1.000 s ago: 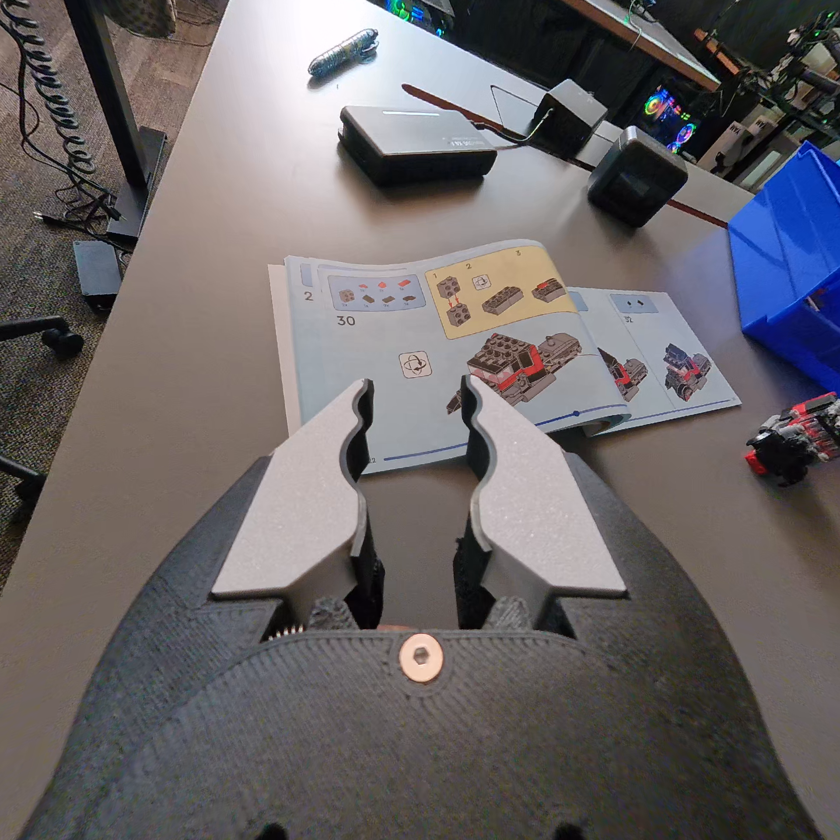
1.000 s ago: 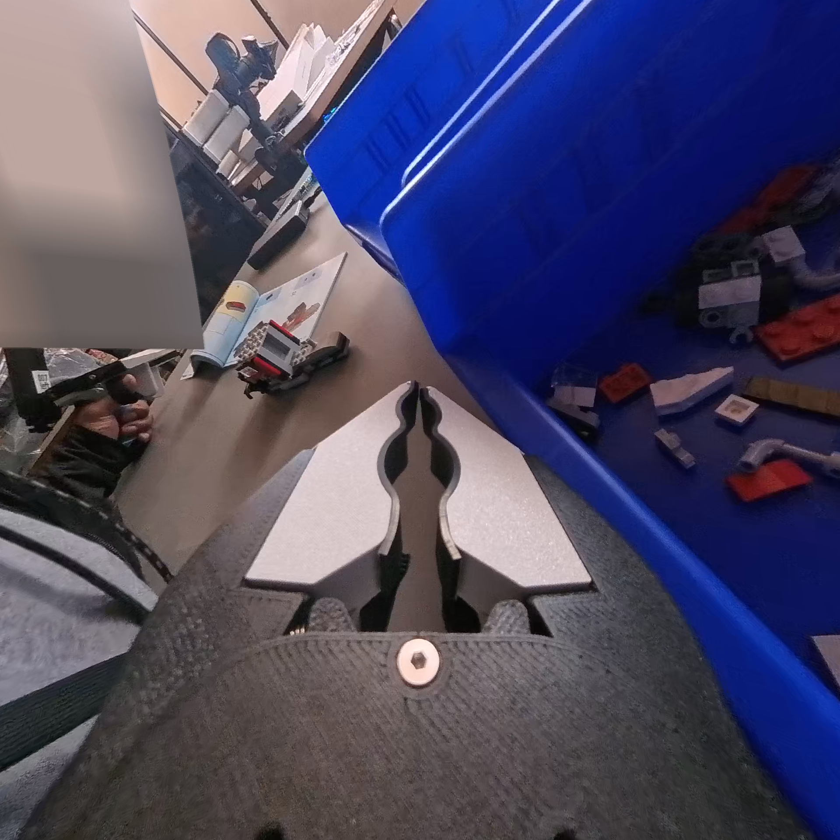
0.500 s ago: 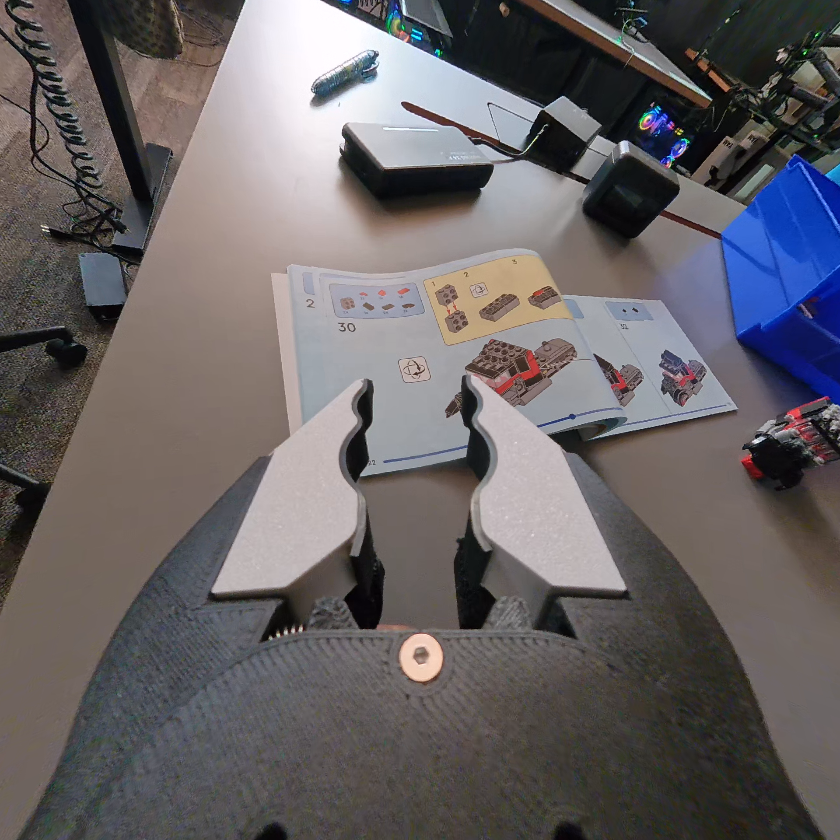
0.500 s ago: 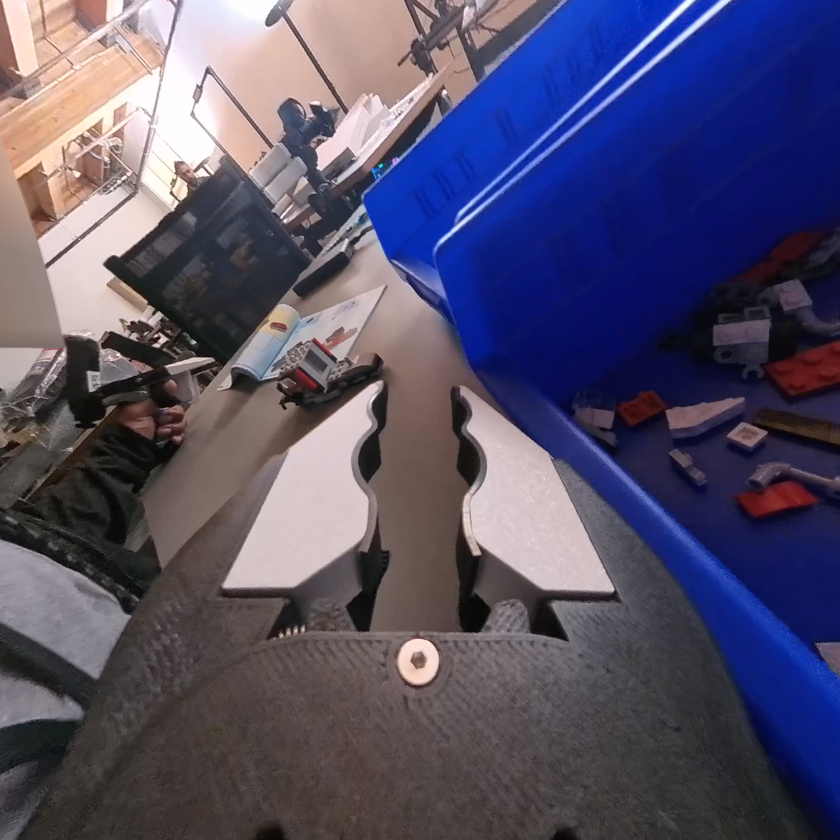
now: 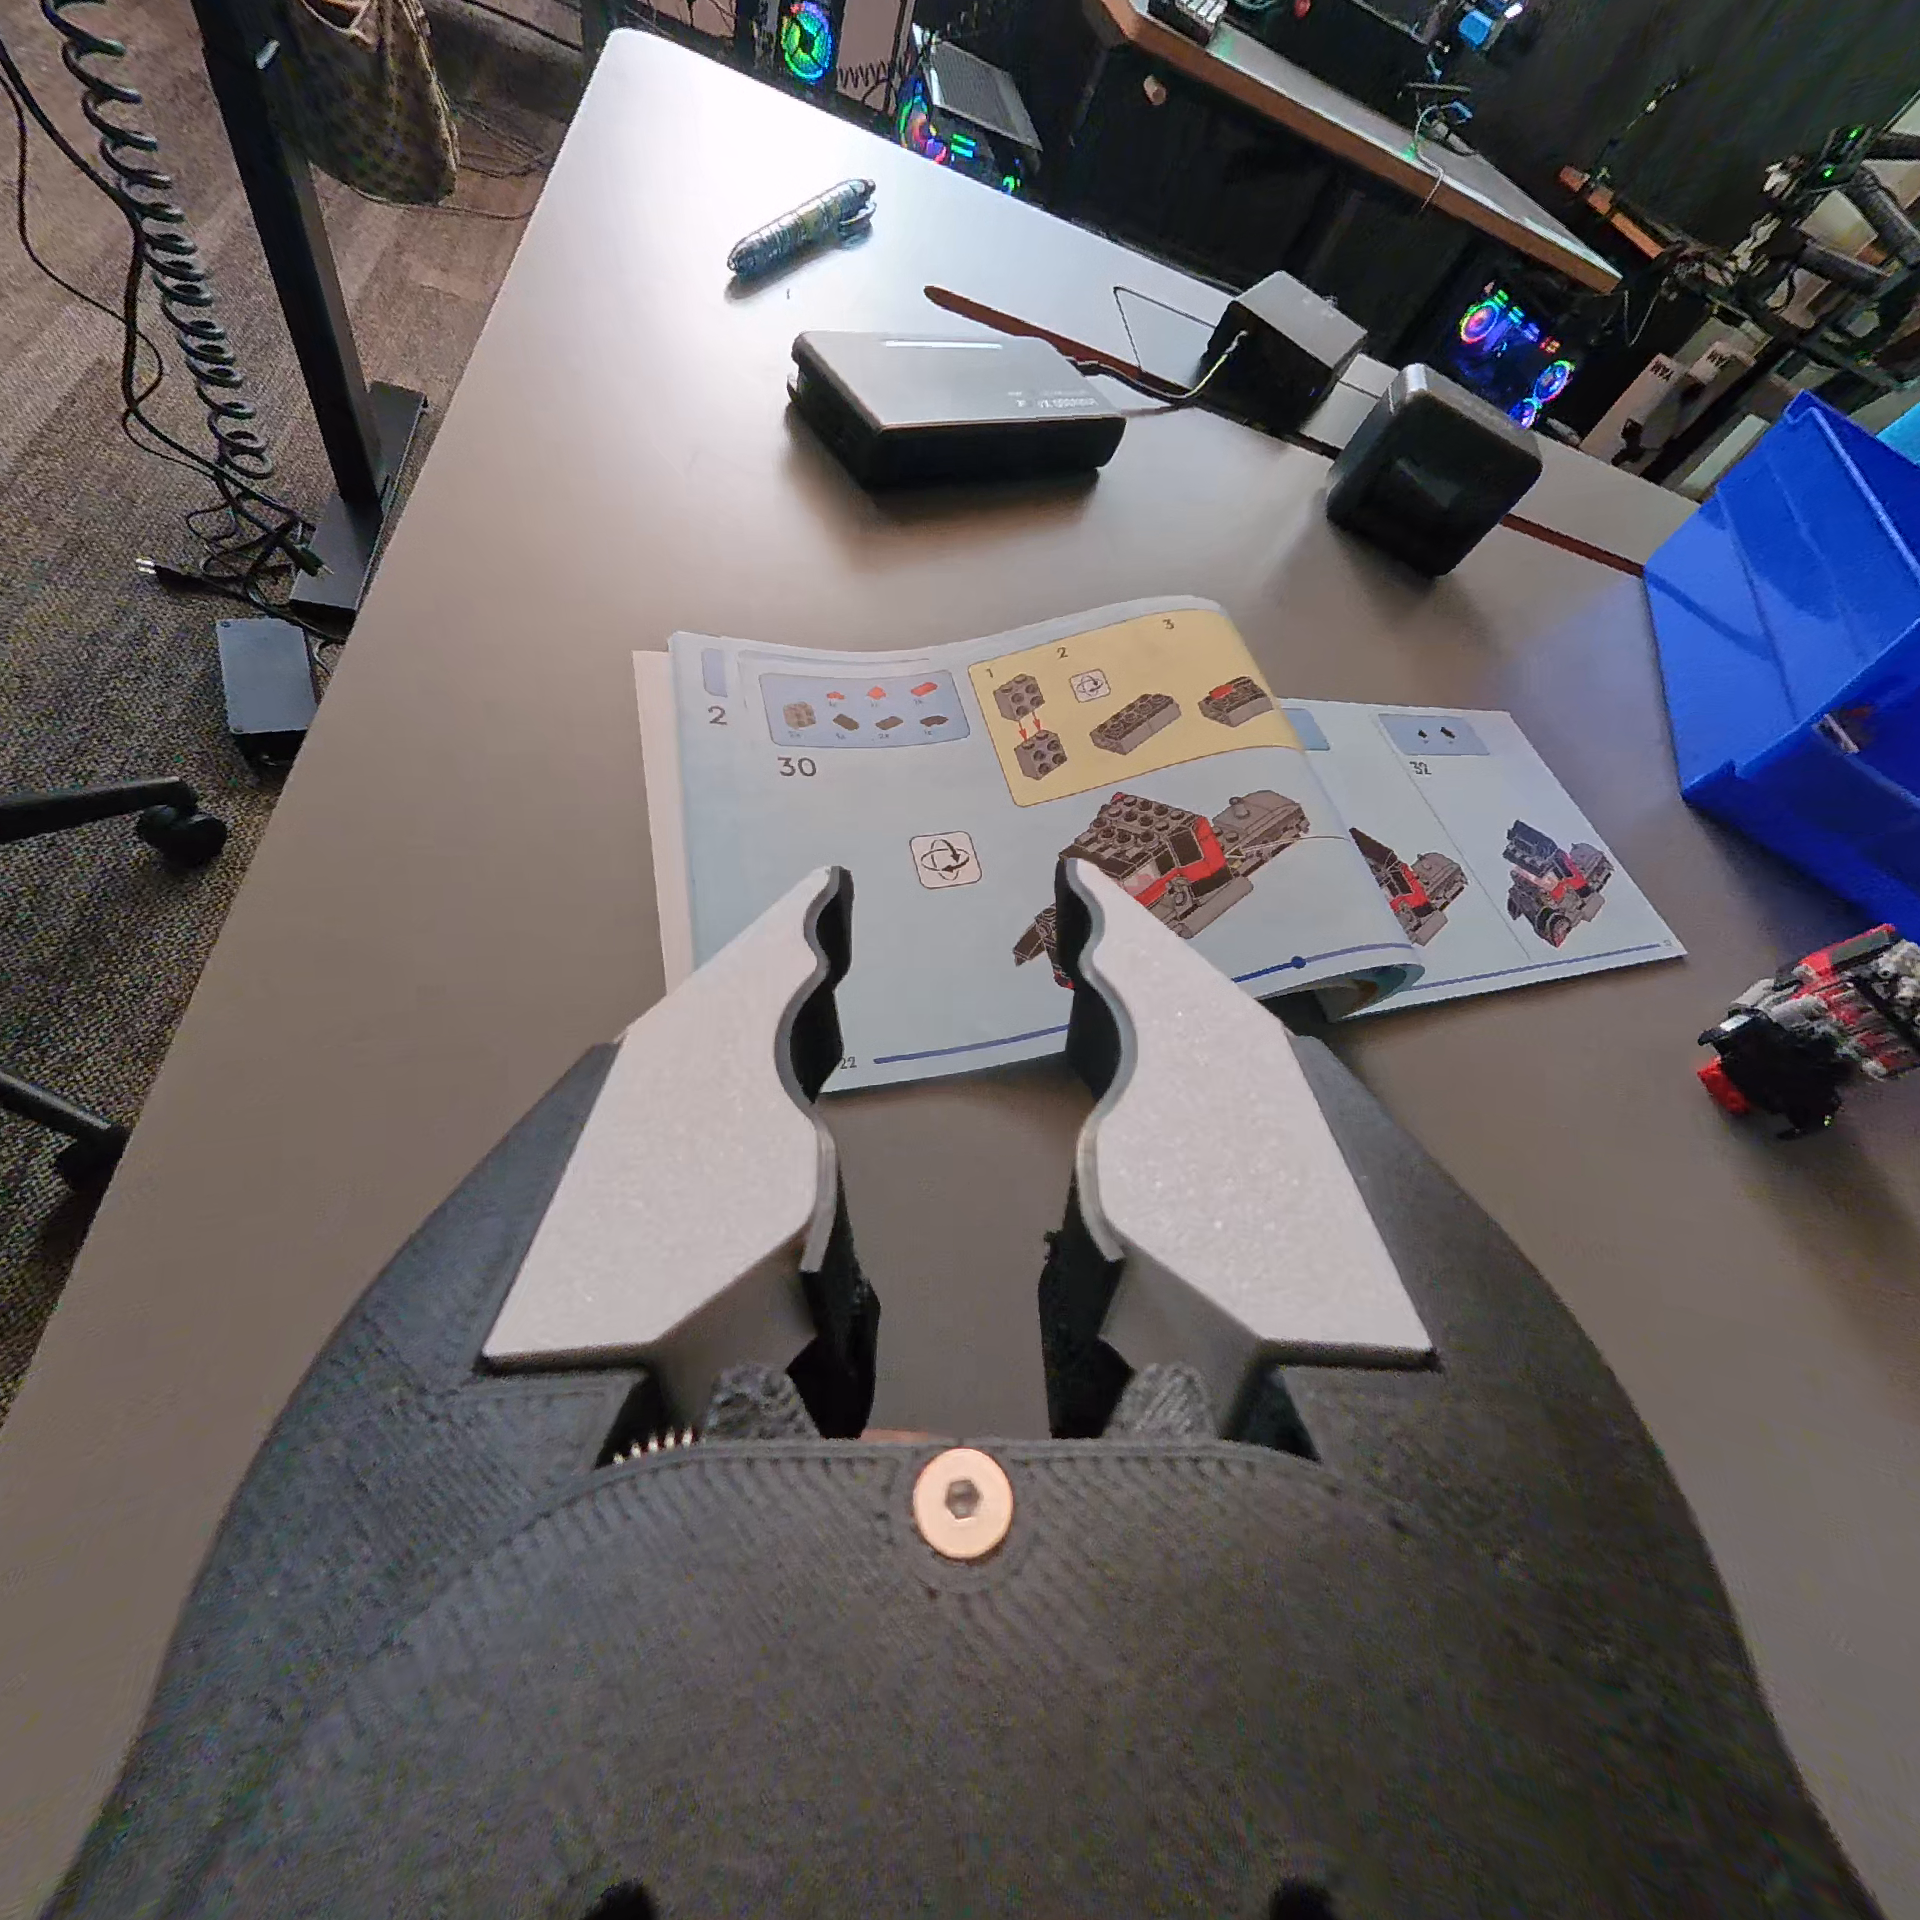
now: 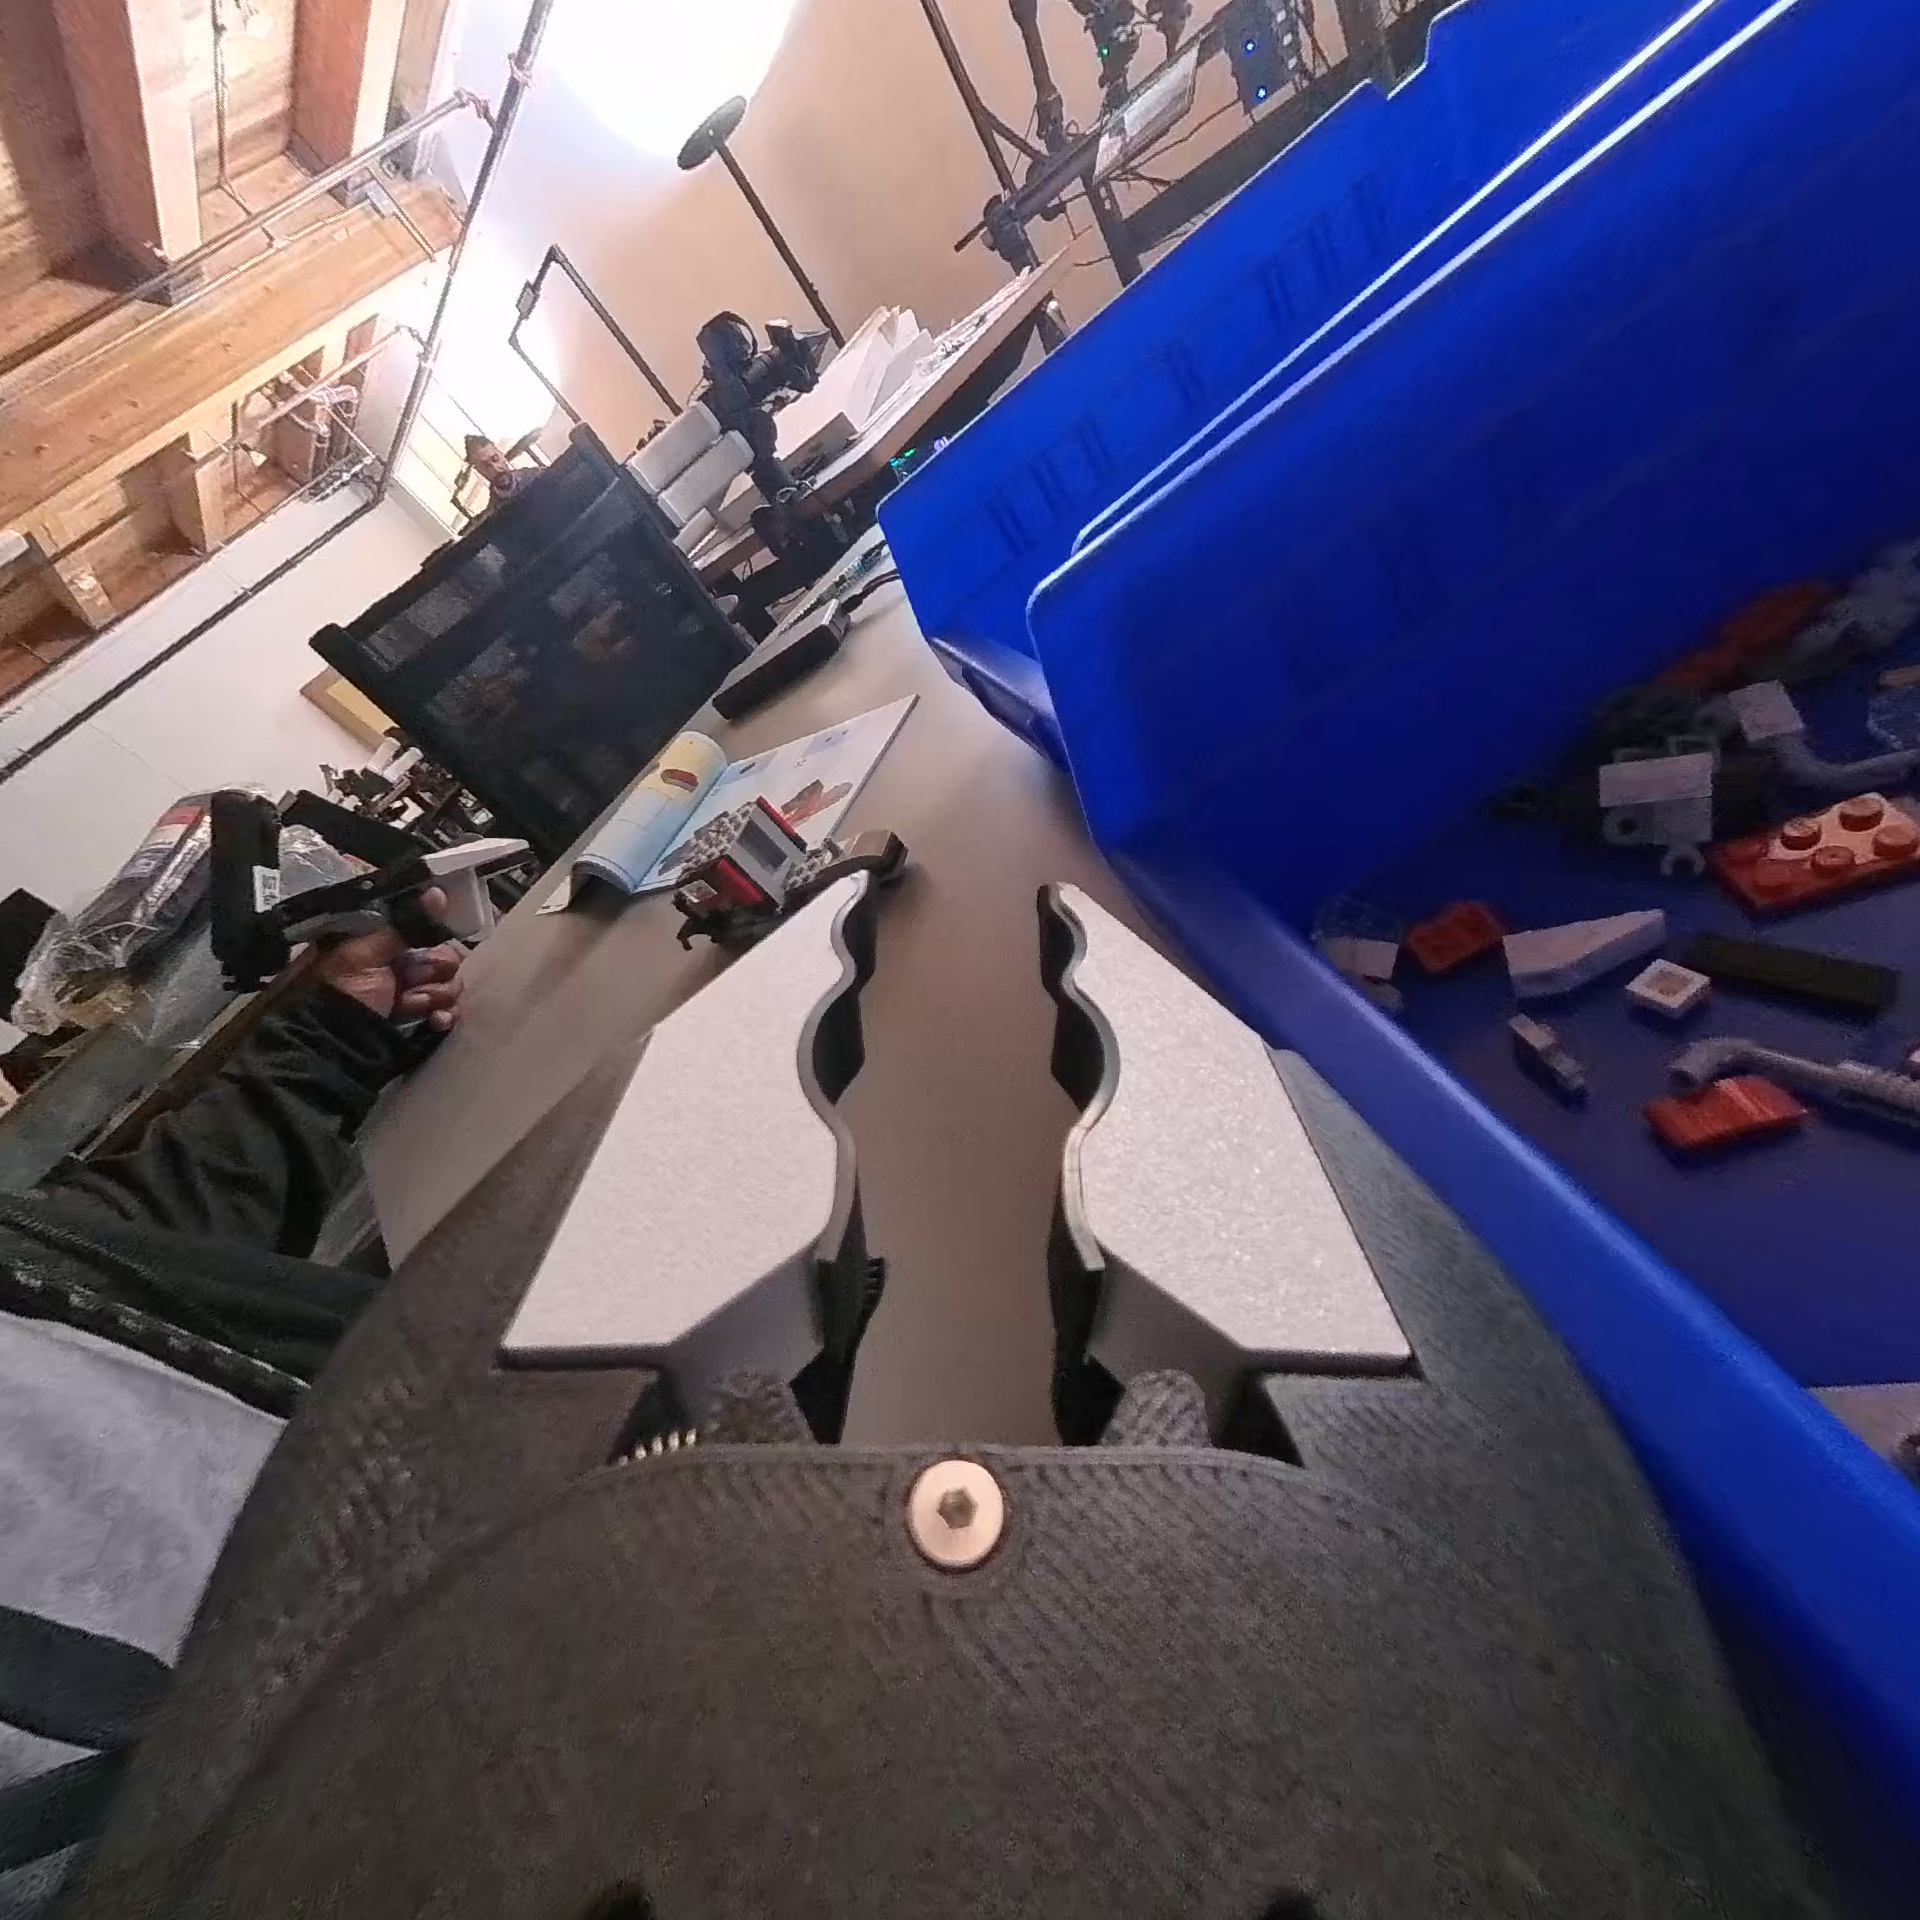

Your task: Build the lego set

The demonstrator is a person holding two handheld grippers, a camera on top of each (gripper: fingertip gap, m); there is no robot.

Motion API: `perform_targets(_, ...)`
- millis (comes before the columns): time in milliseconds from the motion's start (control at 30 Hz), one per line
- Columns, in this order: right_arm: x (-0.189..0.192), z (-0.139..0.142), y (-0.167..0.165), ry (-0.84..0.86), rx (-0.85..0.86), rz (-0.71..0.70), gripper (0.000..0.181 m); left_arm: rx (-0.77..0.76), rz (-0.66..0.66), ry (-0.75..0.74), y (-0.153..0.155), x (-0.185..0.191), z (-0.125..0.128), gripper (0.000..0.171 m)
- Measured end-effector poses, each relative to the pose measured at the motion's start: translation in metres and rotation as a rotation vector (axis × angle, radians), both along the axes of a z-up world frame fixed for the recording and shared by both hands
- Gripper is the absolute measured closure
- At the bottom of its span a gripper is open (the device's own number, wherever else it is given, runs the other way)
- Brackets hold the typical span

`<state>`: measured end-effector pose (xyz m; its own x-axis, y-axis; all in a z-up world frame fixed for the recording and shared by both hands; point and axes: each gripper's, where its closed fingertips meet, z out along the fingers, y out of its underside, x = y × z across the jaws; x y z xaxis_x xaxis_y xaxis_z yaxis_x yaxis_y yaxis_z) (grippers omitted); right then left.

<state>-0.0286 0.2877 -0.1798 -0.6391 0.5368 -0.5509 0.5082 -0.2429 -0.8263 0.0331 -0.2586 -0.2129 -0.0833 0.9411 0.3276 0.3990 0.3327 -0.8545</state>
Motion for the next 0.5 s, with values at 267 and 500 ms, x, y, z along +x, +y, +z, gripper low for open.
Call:
perform_targets(267, 0.0, 0.0004, 0.0003, 0.002, -0.001, -0.001, 0.15, 0.002, 0.001, 0.018, -0.0003, 0.0009, 0.0026, 0.132)
perform_targets(500, -0.0003, -0.0007, -0.0003, -0.002, 0.006, 0.0, 0.15, 0.02, 0.001, 0.042, -0.0013, 0.0021, 0.0056, 0.132)
